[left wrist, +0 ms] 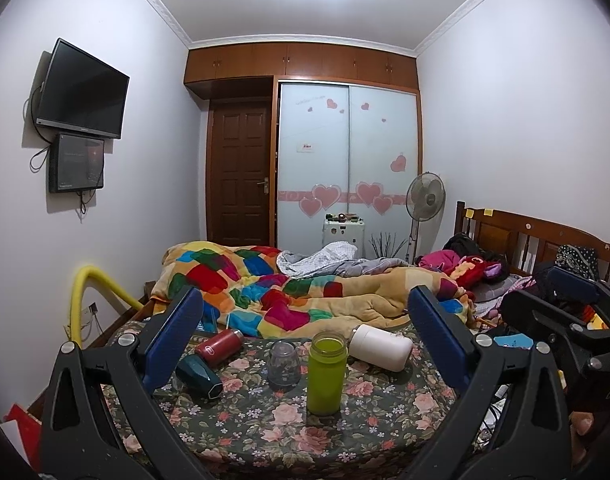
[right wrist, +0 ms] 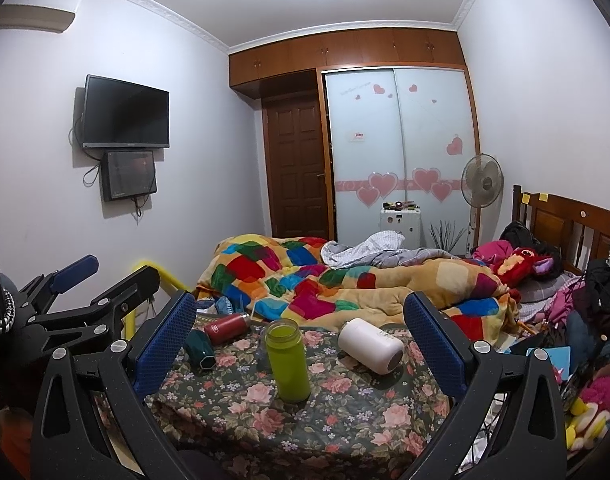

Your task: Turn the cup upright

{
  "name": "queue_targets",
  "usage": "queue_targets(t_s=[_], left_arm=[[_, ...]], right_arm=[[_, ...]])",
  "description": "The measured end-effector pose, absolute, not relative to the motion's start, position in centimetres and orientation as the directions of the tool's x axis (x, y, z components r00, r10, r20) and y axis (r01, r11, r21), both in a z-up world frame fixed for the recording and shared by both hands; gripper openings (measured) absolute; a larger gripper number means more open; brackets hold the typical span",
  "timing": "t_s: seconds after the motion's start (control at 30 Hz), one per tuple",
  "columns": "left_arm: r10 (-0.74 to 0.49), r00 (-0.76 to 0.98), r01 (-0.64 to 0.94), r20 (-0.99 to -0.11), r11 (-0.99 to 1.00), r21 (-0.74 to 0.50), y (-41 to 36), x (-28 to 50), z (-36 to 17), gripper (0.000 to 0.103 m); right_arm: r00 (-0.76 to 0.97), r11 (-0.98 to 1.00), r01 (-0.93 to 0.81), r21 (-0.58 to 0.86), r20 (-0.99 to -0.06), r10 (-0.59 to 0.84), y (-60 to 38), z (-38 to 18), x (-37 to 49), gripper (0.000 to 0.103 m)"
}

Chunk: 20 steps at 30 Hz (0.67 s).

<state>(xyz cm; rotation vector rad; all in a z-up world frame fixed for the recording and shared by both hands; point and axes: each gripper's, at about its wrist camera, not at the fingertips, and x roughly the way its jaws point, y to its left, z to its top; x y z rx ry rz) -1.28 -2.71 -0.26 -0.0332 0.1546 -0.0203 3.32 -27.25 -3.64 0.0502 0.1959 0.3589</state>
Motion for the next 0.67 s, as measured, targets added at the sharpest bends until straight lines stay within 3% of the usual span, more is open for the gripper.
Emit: queue_targets(t_s=[0.67], left_arm=[[-0.057, 0.983, 0.045, -0.174, 0.996, -0.071, -1.5, -0.4, -0.9, 0.103]], right_arm=[[0.921, 0.940, -0.332, 0.076, -0.190, 0.341, -27.1, -4.0, 3.9, 0.103]])
